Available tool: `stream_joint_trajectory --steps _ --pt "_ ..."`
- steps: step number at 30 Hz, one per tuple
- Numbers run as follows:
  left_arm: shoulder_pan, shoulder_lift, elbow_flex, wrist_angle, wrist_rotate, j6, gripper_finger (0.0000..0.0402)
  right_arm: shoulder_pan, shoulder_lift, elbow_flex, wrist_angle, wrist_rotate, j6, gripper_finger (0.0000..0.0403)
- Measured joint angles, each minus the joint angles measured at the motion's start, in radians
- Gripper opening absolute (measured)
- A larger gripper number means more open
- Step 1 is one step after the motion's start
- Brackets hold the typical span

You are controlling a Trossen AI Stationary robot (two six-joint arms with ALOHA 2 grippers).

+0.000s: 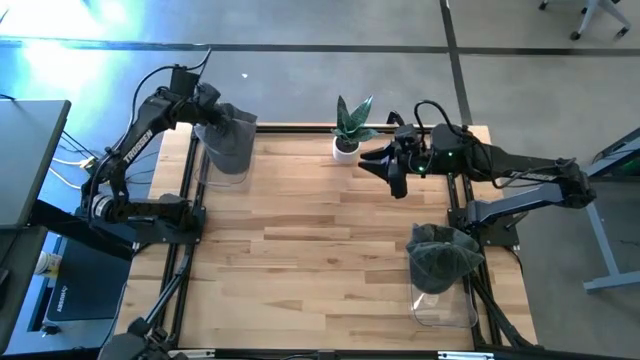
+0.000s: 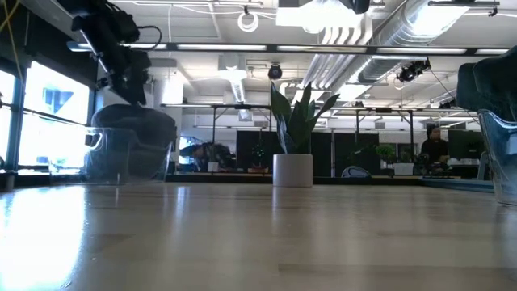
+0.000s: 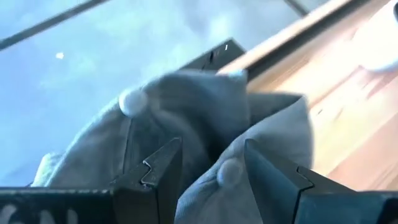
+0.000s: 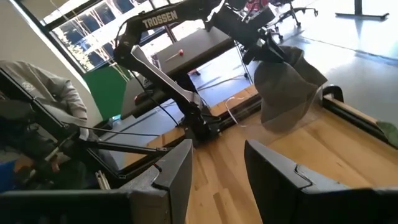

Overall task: Pick & Place hat
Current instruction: Put the gray cap into the top transparent bin

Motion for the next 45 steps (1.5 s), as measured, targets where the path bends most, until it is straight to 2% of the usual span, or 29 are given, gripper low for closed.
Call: stream_joint_trajectory --steps 5,9,14,17,21,25,31,37,40,45 --pt "0.0 -0.023 0.007 0.054 0.038 -0.117 0.0166 0.0 0.0 0.0 0.009 -0.016 -0.028 0.0142" --pt "0.0 -0.026 0.081 0.045 0.052 -0.269 0.0166 0.0 0.0 0.0 0.009 -0.047 -0.037 0.0142" --pt "-0.001 -0.03 0.215 -0.213 0.2 -0.282 0.0165 0.0 0.0 0.0 0.008 -0.077 -0.045 0.0142" --pt "-0.001 -0.027 0.217 -0.404 0.181 -0.277 0.0165 0.0 0.0 0.0 0.008 -0.076 -0.072 0.0142" --pt "-0.001 -0.026 0.155 -0.447 0.185 -0.278 0.0165 0.0 0.0 0.0 0.008 -0.076 -0.115 0.0142" --pt "-0.008 -0.025 0.105 -0.405 0.116 -0.302 0.0165 -0.001 0.0 0.0 0.008 -0.076 -0.14 0.0142" --pt "-0.128 0.007 0.058 -0.334 -0.032 -0.394 0.0165 -0.001 0.0 0.0 0.008 -0.077 -0.14 0.0142" --pt "-0.22 0.046 -0.011 -0.249 -0.321 -0.448 0.0165 -0.001 -0.001 0.0 0.008 -0.077 -0.132 0.0142" --pt "-0.267 0.07 -0.031 -0.179 -0.426 -0.495 0.0165 -0.001 -0.001 0.0 0.008 -0.077 -0.125 0.0142" --pt "-0.275 0.079 -0.032 -0.135 -0.495 -0.515 0.0165 0.0 -0.001 0.0 0.008 -0.088 -0.101 0.0142"
